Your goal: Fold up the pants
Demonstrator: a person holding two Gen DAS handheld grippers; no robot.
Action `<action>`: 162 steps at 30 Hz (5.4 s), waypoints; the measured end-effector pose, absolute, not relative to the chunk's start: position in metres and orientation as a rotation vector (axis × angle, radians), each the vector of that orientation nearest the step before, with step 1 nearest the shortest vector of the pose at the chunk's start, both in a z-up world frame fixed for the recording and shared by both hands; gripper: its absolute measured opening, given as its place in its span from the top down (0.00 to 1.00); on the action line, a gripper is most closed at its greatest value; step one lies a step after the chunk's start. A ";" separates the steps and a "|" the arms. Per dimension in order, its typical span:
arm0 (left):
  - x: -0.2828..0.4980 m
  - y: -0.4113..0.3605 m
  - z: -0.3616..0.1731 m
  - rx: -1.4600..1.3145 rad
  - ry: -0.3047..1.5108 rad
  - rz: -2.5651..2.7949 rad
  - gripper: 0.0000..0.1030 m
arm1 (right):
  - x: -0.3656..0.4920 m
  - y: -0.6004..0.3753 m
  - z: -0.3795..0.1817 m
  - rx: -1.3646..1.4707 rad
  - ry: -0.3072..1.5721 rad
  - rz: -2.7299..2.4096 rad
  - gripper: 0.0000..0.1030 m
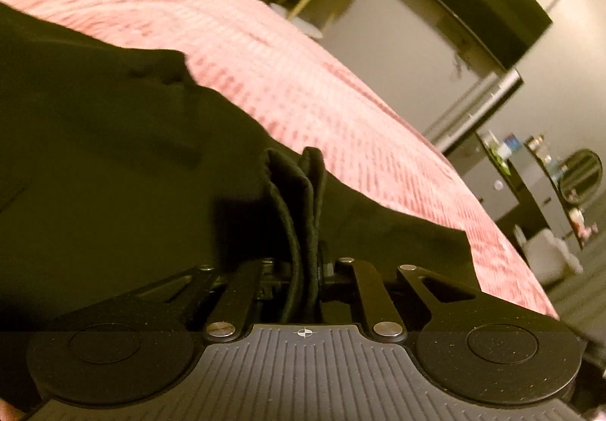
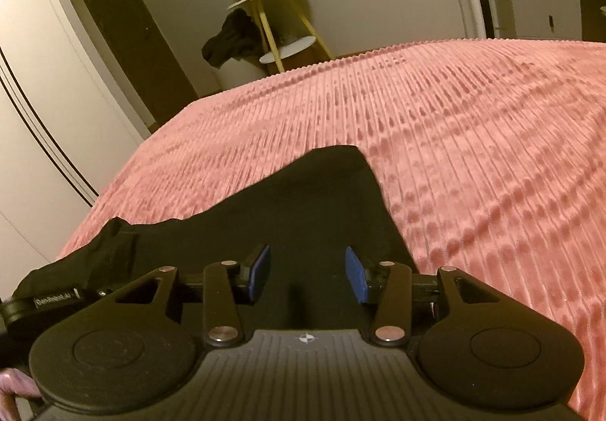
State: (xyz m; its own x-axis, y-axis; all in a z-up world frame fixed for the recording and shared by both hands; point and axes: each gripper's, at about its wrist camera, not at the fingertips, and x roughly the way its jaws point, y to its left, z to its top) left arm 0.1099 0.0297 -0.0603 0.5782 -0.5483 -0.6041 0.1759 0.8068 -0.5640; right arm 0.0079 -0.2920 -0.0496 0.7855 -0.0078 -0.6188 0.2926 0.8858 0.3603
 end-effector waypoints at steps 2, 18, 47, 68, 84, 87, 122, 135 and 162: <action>0.108 0.036 -0.056 -0.470 0.837 -0.406 0.90 | 0.009 -0.290 -0.050 0.449 0.659 -0.176 0.57; 0.116 0.035 -0.066 -0.356 0.850 -0.316 0.79 | 0.051 -0.273 -0.084 0.238 0.854 -0.287 0.59; 0.096 0.042 -0.055 -0.295 0.688 -0.257 0.48 | 0.037 -0.270 -0.070 0.262 0.692 -0.358 0.48; 0.041 0.246 -0.008 -0.733 0.525 0.159 0.06 | 0.038 -0.250 -0.081 0.245 0.850 -0.191 0.39; 0.047 0.351 -0.072 -1.004 0.627 0.166 0.43 | 0.051 -0.251 -0.082 0.256 0.838 -0.207 0.25; 0.046 0.352 -0.074 -1.001 0.628 0.150 0.42 | 0.053 -0.249 -0.083 0.242 0.840 -0.208 0.22; 0.059 0.360 -0.065 -0.985 0.616 0.127 0.67 | 0.054 -0.255 -0.083 0.279 0.812 -0.196 0.14; 0.032 0.202 0.100 -0.381 0.388 -0.233 0.73 | 0.035 -0.279 -0.070 0.460 0.720 -0.198 0.26; 0.038 0.113 -0.014 -0.383 0.788 0.022 0.07 | 0.048 -0.294 -0.084 0.730 0.798 0.069 0.11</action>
State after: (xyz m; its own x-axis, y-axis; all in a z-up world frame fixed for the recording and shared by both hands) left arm 0.0382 0.1131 -0.0138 0.7089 -0.1224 -0.6946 -0.1608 0.9308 -0.3281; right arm 0.0481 -0.2937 -0.0837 0.7094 0.3204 -0.6278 0.2075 0.7562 0.6205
